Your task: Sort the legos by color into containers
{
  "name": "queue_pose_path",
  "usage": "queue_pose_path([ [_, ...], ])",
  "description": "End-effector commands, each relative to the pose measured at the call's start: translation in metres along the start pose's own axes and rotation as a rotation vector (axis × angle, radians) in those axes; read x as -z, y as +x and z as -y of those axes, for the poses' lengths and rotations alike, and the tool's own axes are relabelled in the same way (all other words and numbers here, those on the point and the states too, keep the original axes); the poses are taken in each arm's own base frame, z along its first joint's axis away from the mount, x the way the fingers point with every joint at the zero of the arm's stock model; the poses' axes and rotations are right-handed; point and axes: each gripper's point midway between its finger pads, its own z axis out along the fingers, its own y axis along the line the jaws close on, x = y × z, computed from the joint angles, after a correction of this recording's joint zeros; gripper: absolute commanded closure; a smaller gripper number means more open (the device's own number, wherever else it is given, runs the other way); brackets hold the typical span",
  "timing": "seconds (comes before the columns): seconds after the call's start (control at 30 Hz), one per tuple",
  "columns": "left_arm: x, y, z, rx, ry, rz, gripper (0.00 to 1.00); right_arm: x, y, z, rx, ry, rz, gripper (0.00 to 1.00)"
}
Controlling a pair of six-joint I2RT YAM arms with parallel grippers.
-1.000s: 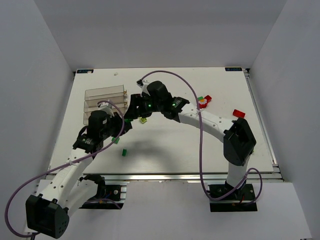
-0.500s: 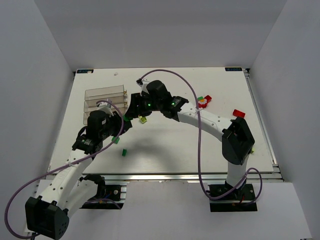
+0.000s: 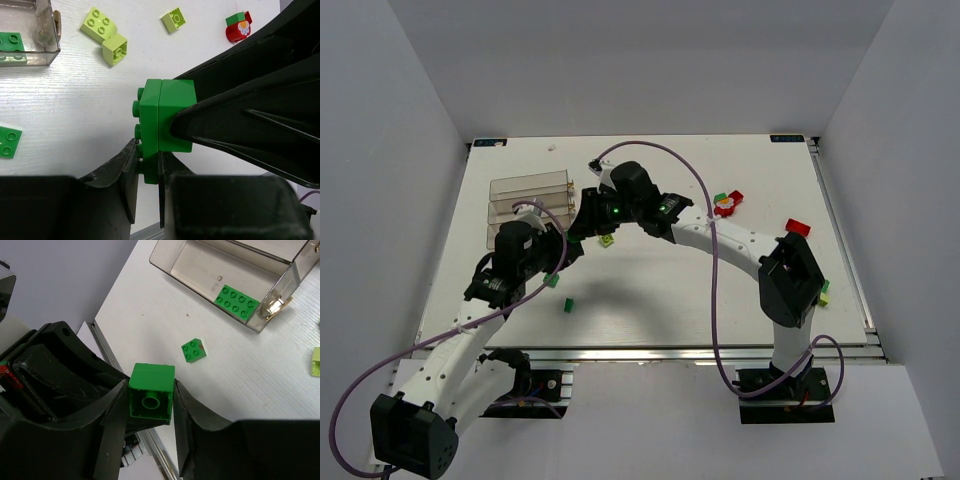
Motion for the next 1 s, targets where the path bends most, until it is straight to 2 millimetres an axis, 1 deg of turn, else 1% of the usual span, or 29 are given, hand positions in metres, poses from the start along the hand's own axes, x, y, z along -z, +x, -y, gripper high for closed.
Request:
queue_pose_path([
  [0.0, 0.005, -0.013, 0.014, -0.01, 0.044, 0.045, 1.0, -0.003, -0.013, -0.012, 0.03, -0.046, 0.032, 0.82],
  [0.07, 0.004, -0.013, 0.008, -0.012, 0.016, 0.049, 1.0, 0.001, -0.017, -0.013, 0.04, -0.052, 0.043, 0.97],
  [0.1, 0.004, -0.011, 0.003, -0.015, -0.009, 0.041, 1.0, 0.003, -0.02, -0.013, 0.046, -0.056, 0.055, 1.0],
  [0.13, 0.003, -0.009, -0.002, -0.017, -0.03, 0.036, 1.0, 0.005, -0.022, -0.011, 0.042, -0.054, 0.061, 1.0],
  [0.2, 0.002, -0.008, -0.017, -0.02, -0.104, 0.039, 1.0, 0.014, -0.033, -0.01, 0.048, -0.066, 0.086, 1.0],
  [0.23, 0.002, -0.006, -0.023, -0.022, -0.133, 0.033, 1.0, 0.017, -0.036, -0.004, 0.043, -0.064, 0.09, 1.0],
  [0.3, -0.001, -0.001, -0.038, -0.034, -0.202, 0.011, 1.0, 0.025, -0.039, -0.004, 0.046, -0.082, 0.094, 1.0],
  [0.33, -0.003, 0.0, -0.04, -0.037, -0.213, 0.0, 1.0, 0.027, -0.04, -0.002, 0.044, -0.084, 0.096, 1.0],
  [0.37, -0.003, -0.001, -0.044, -0.041, -0.234, 0.001, 1.0, 0.031, -0.04, 0.004, 0.037, -0.077, 0.097, 1.0],
  [0.4, -0.006, -0.001, -0.051, -0.049, -0.269, 0.0, 1.0, 0.034, -0.041, 0.005, 0.038, -0.087, 0.097, 1.0],
  [0.43, -0.007, -0.001, -0.054, -0.051, -0.28, -0.002, 1.0, 0.037, -0.047, 0.007, 0.044, -0.092, 0.119, 1.0],
  [0.47, -0.007, -0.003, -0.056, -0.051, -0.289, 0.002, 1.0, 0.04, -0.048, 0.007, 0.045, -0.094, 0.124, 1.0],
  [0.5, -0.009, -0.004, -0.059, -0.054, -0.302, -0.003, 1.0, 0.041, -0.045, 0.011, 0.04, -0.094, 0.117, 1.0],
  [0.57, -0.009, -0.01, -0.065, -0.056, -0.328, 0.011, 1.0, 0.046, -0.048, 0.013, 0.049, -0.09, 0.129, 1.0],
  [0.6, -0.01, -0.016, -0.066, -0.064, -0.338, 0.022, 1.0, 0.046, -0.044, 0.016, 0.05, -0.088, 0.123, 1.0],
  [0.63, -0.01, -0.021, -0.071, -0.066, -0.366, 0.038, 1.0, 0.049, -0.045, 0.018, 0.054, -0.083, 0.127, 1.0],
  [0.67, -0.008, -0.034, -0.074, -0.067, -0.389, 0.06, 1.0, 0.051, -0.043, 0.02, 0.06, -0.079, 0.126, 1.0],
  [0.7, -0.008, -0.041, -0.078, -0.063, -0.414, 0.07, 1.0, 0.052, -0.042, 0.022, 0.063, -0.077, 0.126, 1.0],
  [0.73, -0.012, -0.043, -0.086, -0.056, -0.453, 0.057, 1.0, 0.054, -0.042, 0.024, 0.063, -0.072, 0.126, 1.0],
  [0.77, -0.011, -0.052, -0.095, -0.023, -0.492, 0.065, 1.0, 0.059, -0.043, 0.027, 0.066, -0.065, 0.132, 1.0],
  [0.8, -0.009, -0.049, -0.103, -0.001, -0.533, 0.028, 1.0, 0.061, -0.042, 0.03, 0.063, -0.06, 0.132, 1.0],
  [0.83, -0.014, -0.058, -0.103, 0.018, -0.551, 0.01, 1.0, 0.065, -0.041, 0.035, 0.058, -0.05, 0.134, 1.0],
  [0.87, -0.015, -0.062, -0.106, 0.046, -0.564, -0.003, 1.0, 0.066, -0.04, 0.037, 0.056, -0.044, 0.134, 1.0],
  [0.9, -0.013, -0.058, -0.108, 0.098, -0.594, -0.031, 1.0, 0.068, -0.04, 0.039, 0.054, -0.038, 0.135, 1.0],
  [0.93, -0.017, -0.068, -0.107, 0.13, -0.606, -0.032, 1.0, 0.071, -0.039, 0.044, 0.048, -0.028, 0.137, 1.0],
  [0.97, -0.017, -0.071, -0.106, 0.163, -0.62, -0.03, 1.0, 0.071, -0.037, 0.046, 0.045, -0.024, 0.135, 1.0],
])
